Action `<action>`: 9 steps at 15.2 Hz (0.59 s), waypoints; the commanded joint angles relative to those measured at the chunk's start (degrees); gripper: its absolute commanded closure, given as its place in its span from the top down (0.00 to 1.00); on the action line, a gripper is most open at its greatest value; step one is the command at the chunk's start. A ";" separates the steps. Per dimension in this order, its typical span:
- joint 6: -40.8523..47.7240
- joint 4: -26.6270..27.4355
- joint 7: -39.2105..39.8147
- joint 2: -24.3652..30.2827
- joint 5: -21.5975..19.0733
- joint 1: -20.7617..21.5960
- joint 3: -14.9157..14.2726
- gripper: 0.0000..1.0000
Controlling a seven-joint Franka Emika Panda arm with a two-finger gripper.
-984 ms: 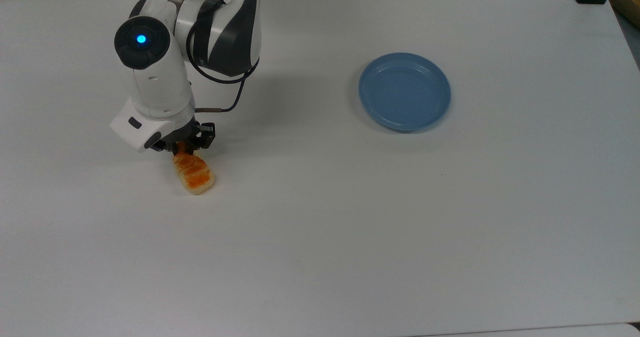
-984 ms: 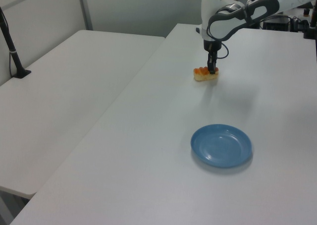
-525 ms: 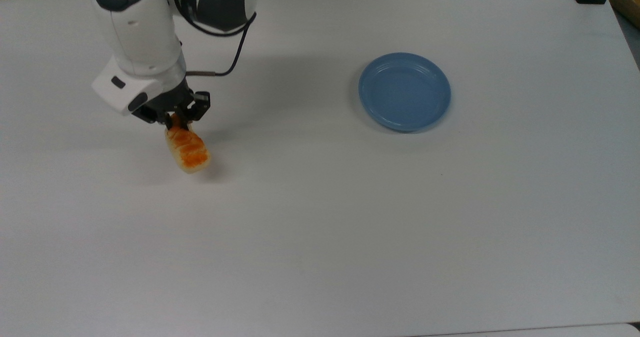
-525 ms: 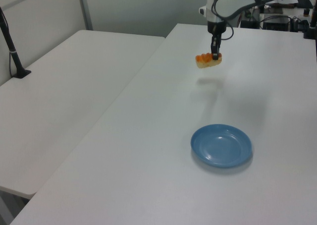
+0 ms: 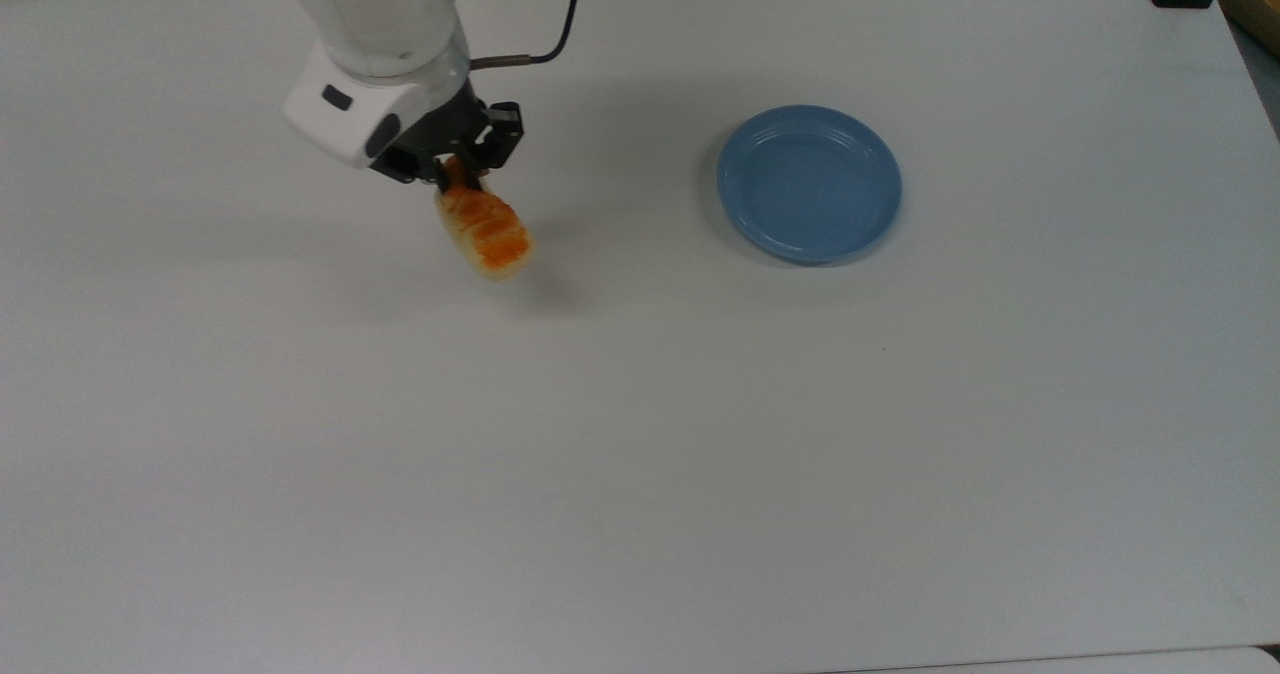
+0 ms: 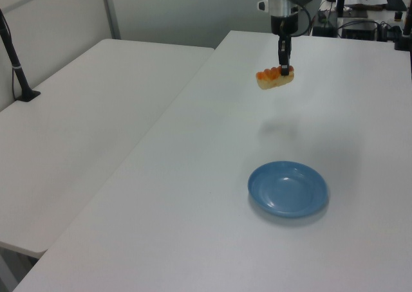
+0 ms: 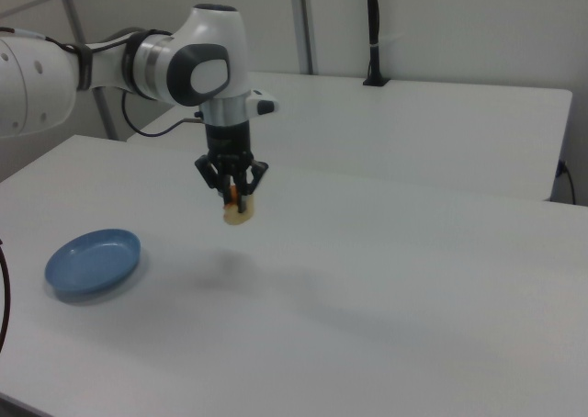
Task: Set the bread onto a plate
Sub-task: 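Carry the bread roll over to the light-blue plate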
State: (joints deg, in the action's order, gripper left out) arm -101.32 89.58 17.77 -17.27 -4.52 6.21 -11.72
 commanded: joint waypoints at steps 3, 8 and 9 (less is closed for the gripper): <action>1.12 1.30 -7.74 1.01 -1.54 4.87 3.44 0.25; 2.53 1.39 -15.20 1.36 -1.99 8.90 8.38 0.25; 2.53 1.39 -17.74 1.36 -2.51 11.35 8.55 0.25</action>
State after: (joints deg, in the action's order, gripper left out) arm -99.84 89.85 4.90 -17.32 -5.76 13.30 -3.32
